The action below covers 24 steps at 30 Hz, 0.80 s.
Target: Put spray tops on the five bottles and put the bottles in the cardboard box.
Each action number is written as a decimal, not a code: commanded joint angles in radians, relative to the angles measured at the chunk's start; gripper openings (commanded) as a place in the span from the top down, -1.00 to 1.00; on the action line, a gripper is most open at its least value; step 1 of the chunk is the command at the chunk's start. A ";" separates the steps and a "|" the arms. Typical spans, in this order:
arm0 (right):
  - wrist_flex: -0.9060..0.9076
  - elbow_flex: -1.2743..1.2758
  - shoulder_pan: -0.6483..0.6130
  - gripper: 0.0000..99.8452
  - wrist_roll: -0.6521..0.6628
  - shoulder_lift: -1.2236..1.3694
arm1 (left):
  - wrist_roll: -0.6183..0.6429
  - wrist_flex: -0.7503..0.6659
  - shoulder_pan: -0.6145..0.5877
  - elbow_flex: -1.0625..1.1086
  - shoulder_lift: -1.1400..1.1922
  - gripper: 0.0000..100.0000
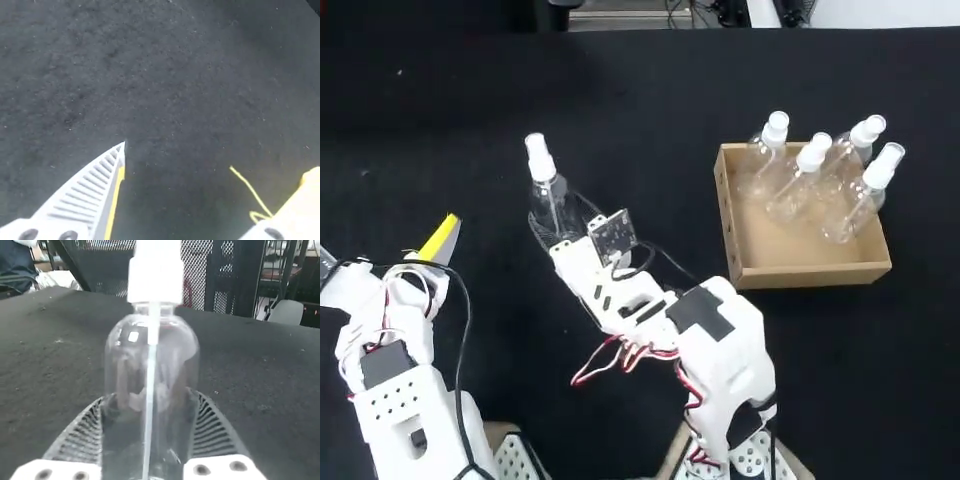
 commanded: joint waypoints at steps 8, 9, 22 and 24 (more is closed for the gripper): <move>-0.114 0.067 -0.011 0.97 -0.003 -0.101 | 0.009 -0.018 -0.008 -0.038 -0.014 0.02; -0.117 0.056 -0.011 0.97 -0.003 -0.090 | 0.009 -0.018 -0.008 -0.038 -0.014 0.02; -0.109 -0.142 -0.041 0.97 0.012 0.056 | 0.009 -0.018 -0.004 -0.039 -0.014 0.02; -0.084 -0.237 -0.040 0.97 0.052 0.084 | 0.009 -0.020 -0.007 -0.039 -0.014 0.02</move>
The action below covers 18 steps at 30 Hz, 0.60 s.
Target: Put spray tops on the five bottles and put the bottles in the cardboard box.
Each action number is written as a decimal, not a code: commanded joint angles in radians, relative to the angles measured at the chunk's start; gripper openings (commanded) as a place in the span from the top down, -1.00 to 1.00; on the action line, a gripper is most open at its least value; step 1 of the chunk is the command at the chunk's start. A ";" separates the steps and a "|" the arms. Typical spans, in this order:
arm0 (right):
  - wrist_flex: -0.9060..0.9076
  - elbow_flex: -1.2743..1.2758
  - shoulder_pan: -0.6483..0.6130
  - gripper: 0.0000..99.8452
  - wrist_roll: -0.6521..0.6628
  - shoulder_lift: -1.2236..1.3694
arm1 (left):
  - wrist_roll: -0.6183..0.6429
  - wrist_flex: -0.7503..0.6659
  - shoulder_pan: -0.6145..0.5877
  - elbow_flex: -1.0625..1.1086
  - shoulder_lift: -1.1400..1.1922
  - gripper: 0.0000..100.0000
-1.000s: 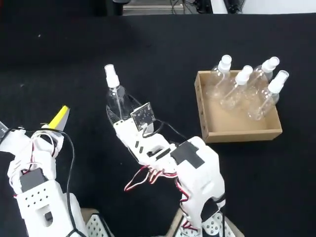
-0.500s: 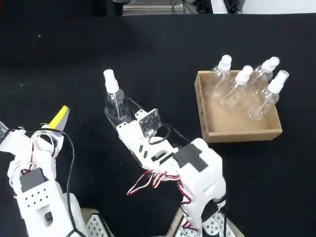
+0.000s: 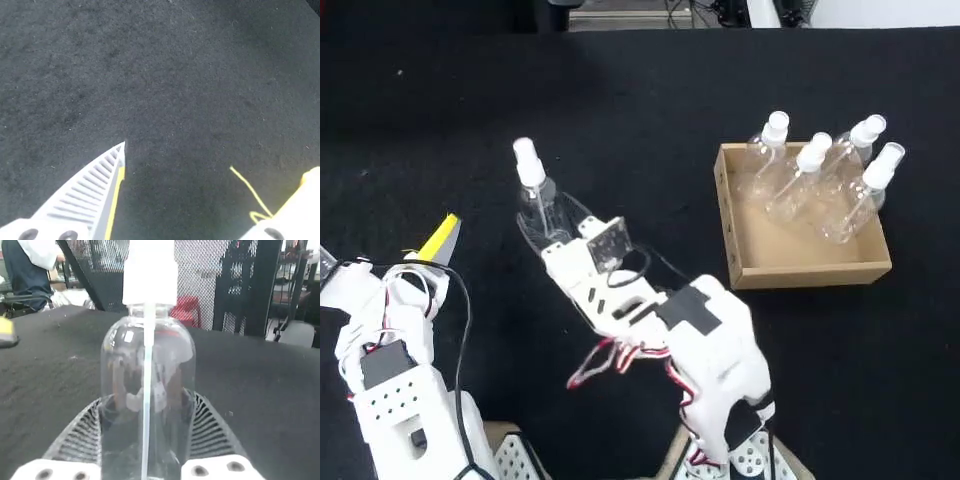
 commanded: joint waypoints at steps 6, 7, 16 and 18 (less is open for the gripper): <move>0.020 -0.341 -0.015 0.98 0.051 0.124 | 0.009 -0.018 -0.015 -0.039 -0.014 0.02; -0.009 -0.338 -0.021 0.98 0.052 0.136 | 0.009 -0.021 -0.030 -0.041 -0.014 0.02; -0.012 -0.348 -0.035 0.97 0.152 0.199 | 0.011 -0.017 -0.390 -0.156 -0.014 0.28; 0.018 -0.386 -0.041 0.97 0.176 0.228 | 0.011 -0.015 -0.446 -0.171 -0.014 0.39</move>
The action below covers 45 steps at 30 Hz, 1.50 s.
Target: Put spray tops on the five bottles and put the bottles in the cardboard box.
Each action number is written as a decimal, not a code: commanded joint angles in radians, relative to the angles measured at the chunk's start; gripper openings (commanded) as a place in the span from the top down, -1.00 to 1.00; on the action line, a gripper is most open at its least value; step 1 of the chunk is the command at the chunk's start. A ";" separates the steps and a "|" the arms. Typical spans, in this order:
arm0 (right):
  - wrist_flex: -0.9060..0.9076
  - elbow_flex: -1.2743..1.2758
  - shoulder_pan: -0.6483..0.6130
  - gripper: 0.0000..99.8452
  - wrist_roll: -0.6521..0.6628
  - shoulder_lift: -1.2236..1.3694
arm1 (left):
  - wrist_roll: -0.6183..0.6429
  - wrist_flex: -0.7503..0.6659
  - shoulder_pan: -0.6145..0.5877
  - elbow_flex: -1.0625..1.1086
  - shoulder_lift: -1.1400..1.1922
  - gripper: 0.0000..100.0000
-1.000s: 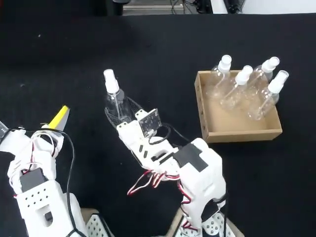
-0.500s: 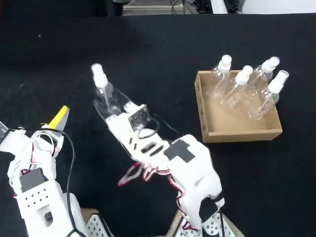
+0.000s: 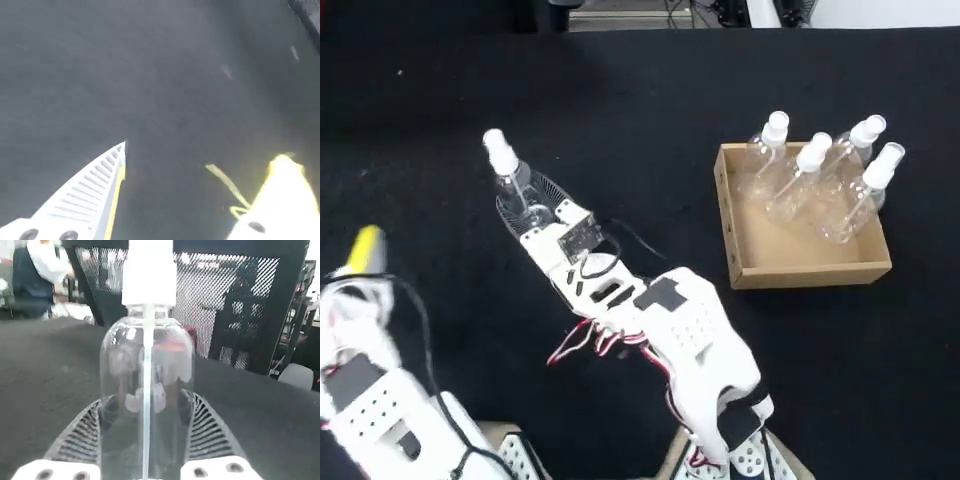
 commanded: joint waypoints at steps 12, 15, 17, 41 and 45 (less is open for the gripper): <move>0.040 -0.124 -0.025 0.93 0.083 0.042 | 0.054 0.061 -0.157 -0.171 -0.014 0.44; 0.040 -0.114 -0.021 0.71 0.081 0.042 | 0.054 0.075 -0.157 -0.180 -0.014 0.44; 0.040 -0.099 -0.026 0.62 0.081 0.041 | 0.054 0.072 -0.157 -0.179 -0.014 0.44; -0.245 0.008 -0.028 0.93 0.084 0.041 | 0.055 0.068 -0.156 -0.174 -0.014 0.44; -0.430 0.150 -0.055 0.96 0.153 0.001 | 0.055 0.068 -0.148 -0.170 -0.014 0.44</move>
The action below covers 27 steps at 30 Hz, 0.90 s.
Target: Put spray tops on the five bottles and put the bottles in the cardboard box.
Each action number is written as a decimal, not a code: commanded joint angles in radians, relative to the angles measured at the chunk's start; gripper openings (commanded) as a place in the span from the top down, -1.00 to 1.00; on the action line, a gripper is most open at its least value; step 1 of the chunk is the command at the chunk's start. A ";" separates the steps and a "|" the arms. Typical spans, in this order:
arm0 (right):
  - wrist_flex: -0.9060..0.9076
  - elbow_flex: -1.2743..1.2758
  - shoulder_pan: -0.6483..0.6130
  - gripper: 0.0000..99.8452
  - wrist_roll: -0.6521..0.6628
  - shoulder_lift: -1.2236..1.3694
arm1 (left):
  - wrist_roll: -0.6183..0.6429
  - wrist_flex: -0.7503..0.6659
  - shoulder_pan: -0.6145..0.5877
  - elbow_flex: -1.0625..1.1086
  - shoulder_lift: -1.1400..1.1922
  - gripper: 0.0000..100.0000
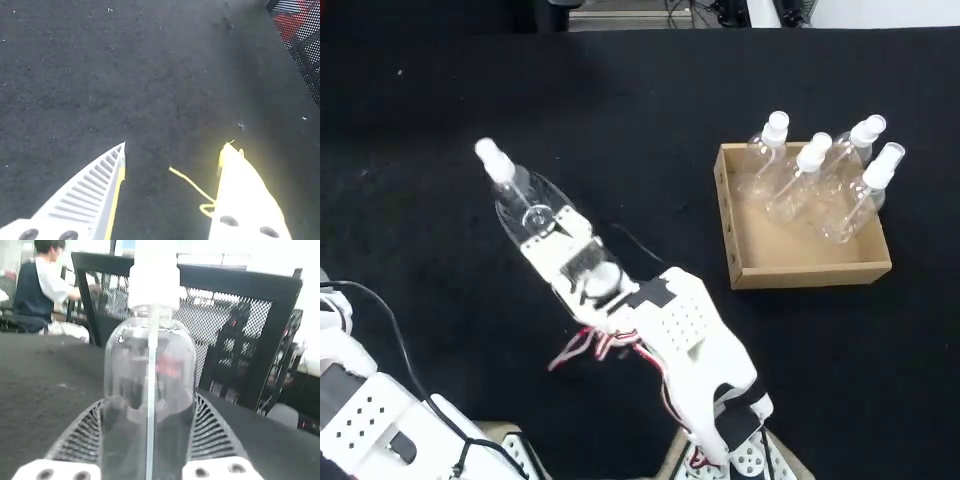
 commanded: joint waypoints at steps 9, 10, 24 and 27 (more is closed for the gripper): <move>0.026 0.306 0.054 0.98 -0.037 -0.433 | 0.011 -0.003 -0.002 -0.054 -0.014 0.44; 0.063 0.337 0.069 0.98 -0.052 -0.493 | 0.011 -0.003 -0.002 -0.053 -0.014 0.44; 1.224 0.407 0.382 0.98 -0.069 -1.615 | 0.011 -0.003 -0.001 -0.053 -0.014 0.44; 1.447 0.355 0.531 0.98 -0.071 -1.784 | 0.011 -0.003 -0.001 -0.053 -0.014 0.44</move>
